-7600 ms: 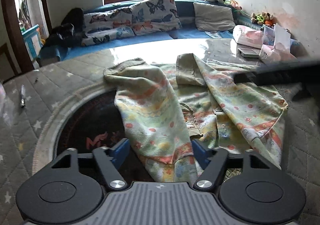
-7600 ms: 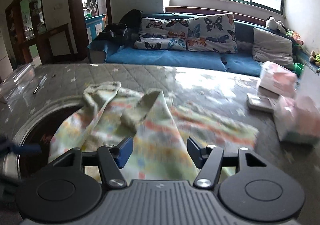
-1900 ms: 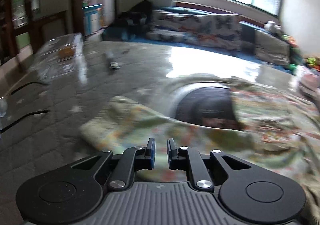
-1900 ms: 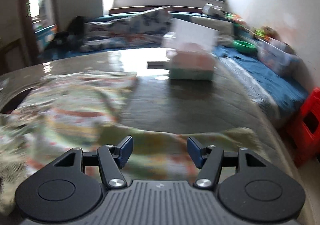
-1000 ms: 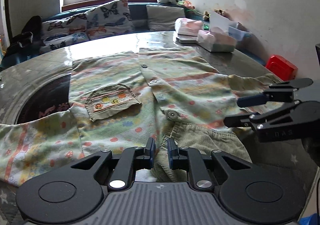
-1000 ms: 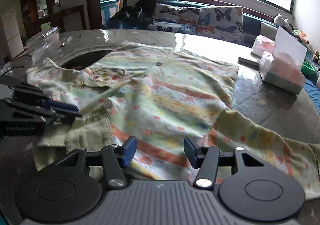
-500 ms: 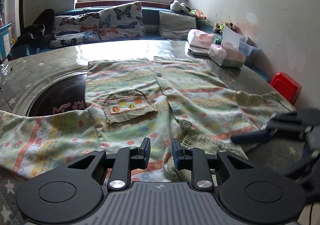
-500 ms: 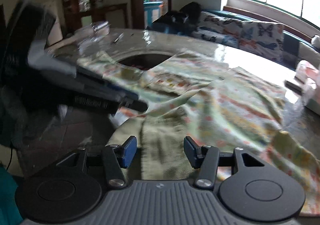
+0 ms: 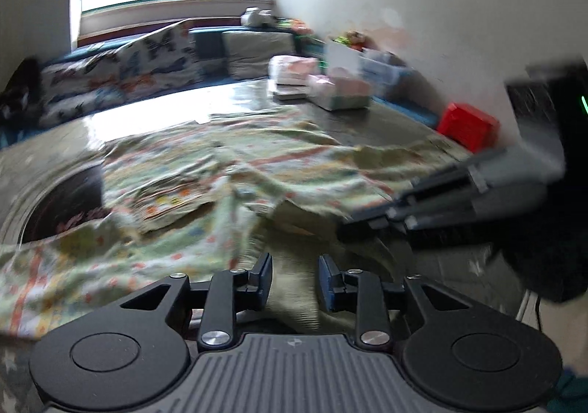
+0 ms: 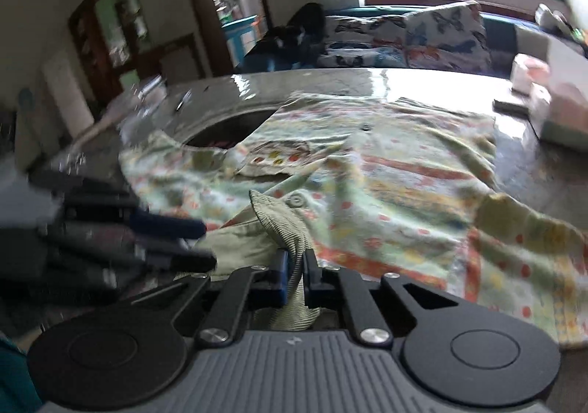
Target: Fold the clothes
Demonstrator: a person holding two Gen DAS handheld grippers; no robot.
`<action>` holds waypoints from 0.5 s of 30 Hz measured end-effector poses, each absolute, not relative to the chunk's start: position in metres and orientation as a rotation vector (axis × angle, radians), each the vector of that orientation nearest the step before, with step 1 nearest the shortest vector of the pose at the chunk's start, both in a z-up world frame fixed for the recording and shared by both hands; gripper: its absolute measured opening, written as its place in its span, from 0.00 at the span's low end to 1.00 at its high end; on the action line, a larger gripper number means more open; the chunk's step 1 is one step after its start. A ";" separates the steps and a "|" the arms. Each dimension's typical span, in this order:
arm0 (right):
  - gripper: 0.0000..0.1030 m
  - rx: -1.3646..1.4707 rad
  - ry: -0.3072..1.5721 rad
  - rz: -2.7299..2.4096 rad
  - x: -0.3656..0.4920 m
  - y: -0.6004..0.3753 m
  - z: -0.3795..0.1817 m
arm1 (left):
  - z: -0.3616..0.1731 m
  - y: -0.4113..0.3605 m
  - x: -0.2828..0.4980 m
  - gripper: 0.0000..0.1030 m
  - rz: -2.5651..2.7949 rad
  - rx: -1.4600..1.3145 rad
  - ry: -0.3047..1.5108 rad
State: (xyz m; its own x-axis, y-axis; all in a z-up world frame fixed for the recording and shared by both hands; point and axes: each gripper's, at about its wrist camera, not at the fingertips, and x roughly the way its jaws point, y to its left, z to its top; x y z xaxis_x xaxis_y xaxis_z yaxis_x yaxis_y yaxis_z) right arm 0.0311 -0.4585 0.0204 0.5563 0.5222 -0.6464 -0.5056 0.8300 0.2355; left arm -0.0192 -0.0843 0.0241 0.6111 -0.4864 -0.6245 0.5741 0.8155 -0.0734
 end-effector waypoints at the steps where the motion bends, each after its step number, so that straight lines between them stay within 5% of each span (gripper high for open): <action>1: 0.06 0.043 0.775 0.606 0.032 -0.461 0.021 | 0.021 -0.088 -0.018 0.32 -0.619 0.157 0.683; 7: 0.06 0.090 0.763 0.607 0.033 -0.466 0.024 | 0.002 -0.104 -0.010 0.31 -0.640 0.257 0.716; 11: 0.06 0.090 0.756 0.612 0.034 -0.463 0.025 | 0.001 -0.102 -0.007 0.06 -0.645 0.245 0.721; 15: 0.06 0.079 0.739 0.624 0.030 -0.461 0.031 | 0.015 -0.091 -0.008 0.02 -0.692 0.146 0.684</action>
